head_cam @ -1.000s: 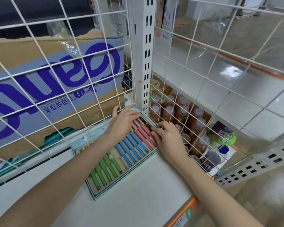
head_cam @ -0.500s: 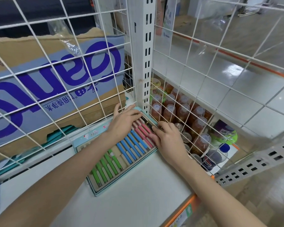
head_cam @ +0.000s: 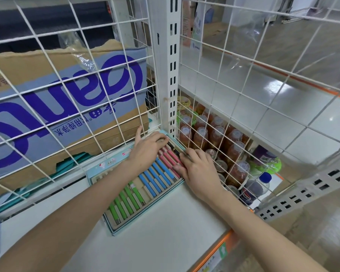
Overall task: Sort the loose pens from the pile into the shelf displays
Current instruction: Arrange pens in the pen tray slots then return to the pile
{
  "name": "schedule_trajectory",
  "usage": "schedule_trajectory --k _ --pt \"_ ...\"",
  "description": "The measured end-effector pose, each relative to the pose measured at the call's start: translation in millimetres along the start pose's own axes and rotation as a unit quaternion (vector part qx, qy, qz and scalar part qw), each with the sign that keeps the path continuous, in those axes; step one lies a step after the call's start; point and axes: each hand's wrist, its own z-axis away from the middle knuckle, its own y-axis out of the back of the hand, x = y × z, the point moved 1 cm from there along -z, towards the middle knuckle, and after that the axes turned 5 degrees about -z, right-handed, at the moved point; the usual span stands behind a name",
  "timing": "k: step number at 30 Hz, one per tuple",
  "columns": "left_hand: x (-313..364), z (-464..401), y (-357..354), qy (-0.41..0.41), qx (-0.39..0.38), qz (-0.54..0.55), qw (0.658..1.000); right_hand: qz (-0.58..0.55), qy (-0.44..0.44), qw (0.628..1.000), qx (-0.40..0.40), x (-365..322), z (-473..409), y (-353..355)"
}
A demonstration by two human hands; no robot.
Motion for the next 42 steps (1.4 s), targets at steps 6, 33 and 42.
schedule_trajectory --k 6,33,42 --pt "6.5 3.5 3.5 0.006 -0.028 -0.054 0.998 -0.036 -0.019 0.999 -0.025 -3.2 1.1 0.3" --pt "35.1 5.3 25.4 0.091 -0.15 -0.028 0.984 -0.17 -0.005 0.98 -0.107 12.7 3.1 10.6" --pt "80.5 132.5 60.8 0.292 0.155 0.116 0.937 -0.316 0.011 0.928 -0.195 9.1 -14.6 25.6"
